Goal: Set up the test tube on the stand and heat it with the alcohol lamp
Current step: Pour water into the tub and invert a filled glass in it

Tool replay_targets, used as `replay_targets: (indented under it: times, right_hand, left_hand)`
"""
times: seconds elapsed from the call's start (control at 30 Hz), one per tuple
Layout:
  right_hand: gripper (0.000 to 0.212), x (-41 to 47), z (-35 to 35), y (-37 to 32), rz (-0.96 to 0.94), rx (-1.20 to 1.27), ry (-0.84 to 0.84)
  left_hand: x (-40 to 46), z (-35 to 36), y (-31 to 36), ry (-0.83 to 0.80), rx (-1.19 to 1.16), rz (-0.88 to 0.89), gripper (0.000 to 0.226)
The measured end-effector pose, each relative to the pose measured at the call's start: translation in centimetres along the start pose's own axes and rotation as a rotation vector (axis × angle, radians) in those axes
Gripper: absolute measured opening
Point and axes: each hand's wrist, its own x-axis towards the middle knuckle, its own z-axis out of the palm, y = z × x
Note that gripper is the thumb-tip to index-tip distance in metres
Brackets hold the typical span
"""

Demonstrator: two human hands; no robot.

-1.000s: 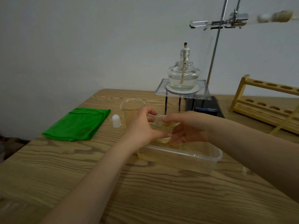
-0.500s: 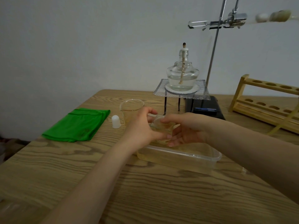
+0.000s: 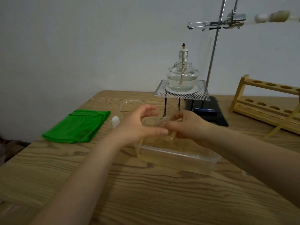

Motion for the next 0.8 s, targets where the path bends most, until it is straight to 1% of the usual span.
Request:
replay_targets:
  times: [0.03, 0.1, 0.17, 0.2, 0.23, 0.3, 0.4, 0.47, 0.53, 0.6, 0.7, 0.8]
  right_hand:
    - [0.052, -0.2, -0.1, 0.2, -0.111, -0.142, 0.057]
    - [0.059, -0.8, -0.3, 0.4, -0.382, -0.453, 0.111]
    - [0.062, -1.2, -0.6, 0.9, -0.674, -0.696, 0.133]
    - [0.064, -1.0, -0.9, 1.2, -0.817, -0.801, 0.146]
    - [0.067, -0.6, -1.2, 1.5, -0.936, -0.897, 0.157]
    - [0.075, 0.0, -1.5, 1.8, -1.090, -1.005, 0.203]
    - [0.084, 0.2, -1.9, 1.5, -1.214, -1.022, 0.236]
    - [0.086, 0.2, -2.0, 1.4, -1.256, -1.022, 0.247]
    - [0.086, 0.3, -2.1, 1.4, -1.279, -1.035, 0.257]
    - [0.085, 0.4, -2.2, 1.5, -1.289, -1.035, 0.265]
    - [0.079, 0.4, -2.3, 1.6, -1.314, -1.007, 0.259]
    - [0.074, 0.3, -2.1, 1.8, -1.343, -0.956, 0.261]
  left_hand:
    - [-0.1, -0.3, 0.1, 0.033, -0.063, 0.018, 0.086]
    - [-0.4, -0.6, 0.2, 0.095, -0.160, 0.040, 0.060]
    - [-0.3, -0.5, 0.2, 0.140, -0.155, 0.039, 0.032]
    - [-0.1, -0.3, 0.2, 0.155, -0.137, 0.039, 0.023]
    - [0.1, -0.2, 0.1, 0.161, -0.119, 0.037, 0.018]
    - [0.6, 0.2, 0.1, 0.144, -0.095, 0.021, 0.016]
    - [1.1, 0.7, 0.6, 0.096, -0.118, -0.023, 0.019]
    - [1.2, 1.1, 1.1, 0.068, -0.229, -0.058, 0.017]
    - [1.3, 1.3, 1.5, 0.065, -0.337, -0.112, 0.021]
    - [1.4, 1.3, 1.9, 0.048, -0.389, -0.184, 0.024]
    - [1.5, 1.2, 2.3, -0.037, -0.475, -0.295, 0.036]
    - [2.1, 1.0, 2.2, -0.126, -0.493, -0.342, 0.045]
